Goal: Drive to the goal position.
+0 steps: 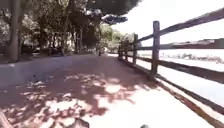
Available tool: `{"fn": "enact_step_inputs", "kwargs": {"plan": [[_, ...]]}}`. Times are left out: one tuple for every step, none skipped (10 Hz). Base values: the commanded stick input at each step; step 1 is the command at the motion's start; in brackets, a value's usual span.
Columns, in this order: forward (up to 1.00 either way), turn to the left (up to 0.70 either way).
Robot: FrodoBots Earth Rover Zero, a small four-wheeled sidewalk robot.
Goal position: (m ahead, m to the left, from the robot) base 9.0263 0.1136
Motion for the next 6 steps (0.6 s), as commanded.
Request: {"fn": "enact_step_inputs", "kwargs": {"plan": [[0.7, 0.0], [0.7, 0.0], [0.7, 0.0], [0.7, 0.0], [0.7, 0.0], [0.7, 0.0]]}}
